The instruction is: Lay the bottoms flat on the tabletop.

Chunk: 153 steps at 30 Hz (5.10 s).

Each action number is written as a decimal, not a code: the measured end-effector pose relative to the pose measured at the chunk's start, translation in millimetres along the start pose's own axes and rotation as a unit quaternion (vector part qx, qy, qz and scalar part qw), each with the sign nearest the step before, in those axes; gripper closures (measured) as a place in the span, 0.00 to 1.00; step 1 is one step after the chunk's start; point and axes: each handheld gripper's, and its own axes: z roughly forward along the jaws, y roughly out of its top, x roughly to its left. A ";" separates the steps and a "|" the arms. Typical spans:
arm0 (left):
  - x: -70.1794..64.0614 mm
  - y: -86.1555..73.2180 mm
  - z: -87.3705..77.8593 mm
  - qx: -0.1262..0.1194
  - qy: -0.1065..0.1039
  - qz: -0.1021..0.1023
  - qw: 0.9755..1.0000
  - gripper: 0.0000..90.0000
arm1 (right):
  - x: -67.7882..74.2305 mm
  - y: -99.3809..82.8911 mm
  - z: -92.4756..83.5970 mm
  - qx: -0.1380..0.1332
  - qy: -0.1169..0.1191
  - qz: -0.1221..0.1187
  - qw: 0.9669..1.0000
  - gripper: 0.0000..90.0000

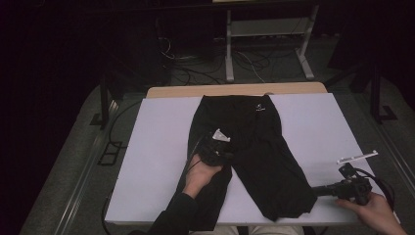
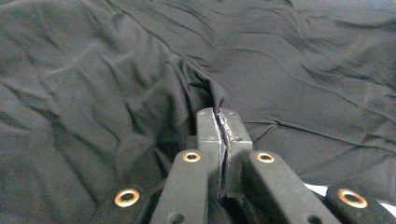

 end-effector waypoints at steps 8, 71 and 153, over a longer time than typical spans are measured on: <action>1.5 -0.2 -0.2 -0.002 -0.001 -0.004 1.000 0.97 | -3.1 -7.2 -0.3 0.009 0.008 0.012 1.000 0.98; 18.1 -3.1 -42.0 -0.084 -0.047 -0.054 0.994 0.39 | 87.9 31.8 18.5 -0.111 -0.013 -0.115 0.987 0.00; 48.2 -104.2 -127.4 -0.139 -0.013 -0.107 0.984 0.00 | 214.5 53.5 220.8 0.063 0.053 -0.352 0.932 0.98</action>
